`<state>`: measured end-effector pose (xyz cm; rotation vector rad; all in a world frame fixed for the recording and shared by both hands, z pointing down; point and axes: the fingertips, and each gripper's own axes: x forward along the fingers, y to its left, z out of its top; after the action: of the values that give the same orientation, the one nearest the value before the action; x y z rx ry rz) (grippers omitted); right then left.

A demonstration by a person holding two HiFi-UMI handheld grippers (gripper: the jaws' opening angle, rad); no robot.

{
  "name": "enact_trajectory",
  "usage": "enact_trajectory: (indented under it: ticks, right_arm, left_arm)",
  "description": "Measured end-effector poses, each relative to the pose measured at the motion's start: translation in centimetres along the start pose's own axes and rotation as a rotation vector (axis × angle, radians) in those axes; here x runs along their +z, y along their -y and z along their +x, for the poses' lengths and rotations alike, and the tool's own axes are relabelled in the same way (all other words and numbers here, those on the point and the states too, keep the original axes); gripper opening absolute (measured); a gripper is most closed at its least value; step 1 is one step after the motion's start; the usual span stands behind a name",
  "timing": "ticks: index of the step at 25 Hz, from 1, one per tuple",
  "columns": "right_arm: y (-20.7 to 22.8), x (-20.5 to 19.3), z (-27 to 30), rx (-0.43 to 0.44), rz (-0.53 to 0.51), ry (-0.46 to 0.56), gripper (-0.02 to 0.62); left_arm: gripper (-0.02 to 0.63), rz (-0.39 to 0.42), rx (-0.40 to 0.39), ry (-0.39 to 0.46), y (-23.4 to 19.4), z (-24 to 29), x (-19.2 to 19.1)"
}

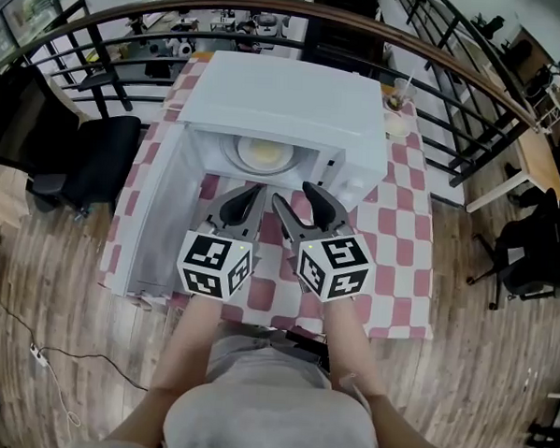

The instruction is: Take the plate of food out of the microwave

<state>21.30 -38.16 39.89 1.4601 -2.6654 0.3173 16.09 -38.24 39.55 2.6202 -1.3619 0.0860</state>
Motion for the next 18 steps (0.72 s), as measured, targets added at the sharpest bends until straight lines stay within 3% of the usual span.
enact_trajectory:
  ticks: [5, 13, 18]
  right_arm:
    - [1.4, -2.1, 1.6, -0.044, 0.125, -0.012, 0.284]
    - [3.0, -5.5, 5.2, -0.141, 0.336, -0.089, 0.29]
    - [4.7, -8.0, 7.3, -0.222, 0.536, -0.107, 0.29]
  left_arm:
    - [0.003, 0.042, -0.011, -0.012, -0.4, -0.2, -0.6]
    - [0.004, 0.025, 0.009, -0.023, -3.0, 0.9, -1.8]
    - [0.003, 0.012, 0.01, -0.042, -4.7, 2.2, -2.6]
